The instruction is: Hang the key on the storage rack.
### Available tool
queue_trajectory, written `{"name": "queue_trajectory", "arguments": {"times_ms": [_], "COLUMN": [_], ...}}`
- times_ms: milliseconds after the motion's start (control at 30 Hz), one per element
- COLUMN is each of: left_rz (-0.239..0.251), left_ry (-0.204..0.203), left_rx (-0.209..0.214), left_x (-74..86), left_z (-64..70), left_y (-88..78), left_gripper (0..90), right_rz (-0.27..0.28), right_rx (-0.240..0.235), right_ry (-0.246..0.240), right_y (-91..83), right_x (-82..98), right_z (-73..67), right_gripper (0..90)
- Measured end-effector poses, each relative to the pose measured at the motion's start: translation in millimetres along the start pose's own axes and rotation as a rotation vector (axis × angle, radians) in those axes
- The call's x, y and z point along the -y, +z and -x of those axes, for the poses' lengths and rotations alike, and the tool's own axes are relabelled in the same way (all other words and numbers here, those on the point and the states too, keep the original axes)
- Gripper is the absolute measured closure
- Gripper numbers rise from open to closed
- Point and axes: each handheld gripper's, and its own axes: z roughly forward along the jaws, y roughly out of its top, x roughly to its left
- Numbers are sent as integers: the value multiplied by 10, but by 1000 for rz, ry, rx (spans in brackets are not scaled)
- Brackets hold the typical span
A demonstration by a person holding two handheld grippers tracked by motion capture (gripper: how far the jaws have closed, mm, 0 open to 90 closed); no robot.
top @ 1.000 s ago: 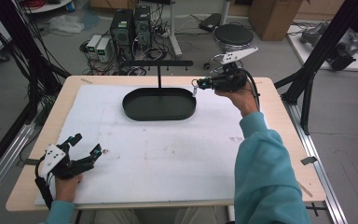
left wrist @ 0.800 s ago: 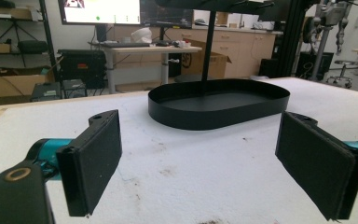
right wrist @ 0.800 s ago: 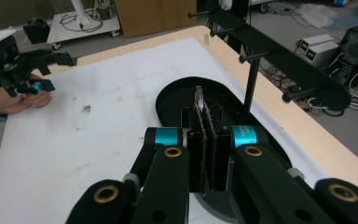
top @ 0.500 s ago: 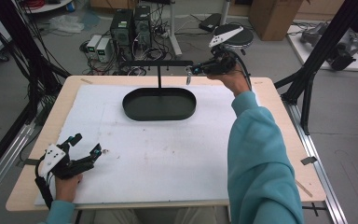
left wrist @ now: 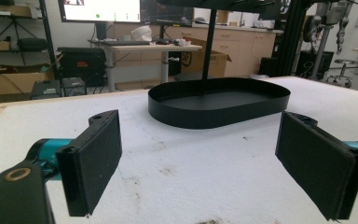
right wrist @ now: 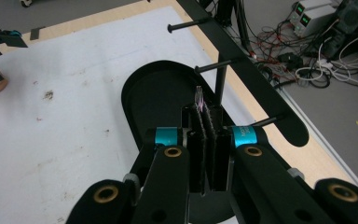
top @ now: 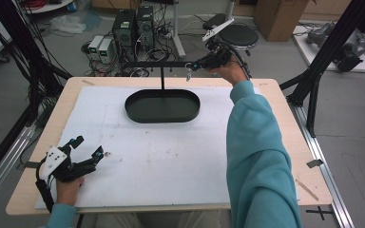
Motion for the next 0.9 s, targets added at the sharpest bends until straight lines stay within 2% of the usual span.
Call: {"name": "queue_trajectory", "arguments": {"times_ms": [167, 200, 400, 900], "left_rz": [0, 0, -1, -6], "left_ry": [2, 0, -2, 0], "left_rx": [1, 0, 0, 1], "left_x": [0, 0, 0, -2], "left_z": [-1, 0, -1, -8], "left_y": [0, 0, 1, 1], "left_gripper": [149, 149, 149, 149], "right_rz": [-44, -56, -87, -116], "right_rx": [5, 7, 21, 71], "right_ry": [8, 23, 18, 35], "right_y": [81, 102, 163, 242], "right_x": [38, 50, 56, 68], "right_z": [55, 65, 74, 118], "right_gripper": [894, 894, 894, 894]}}
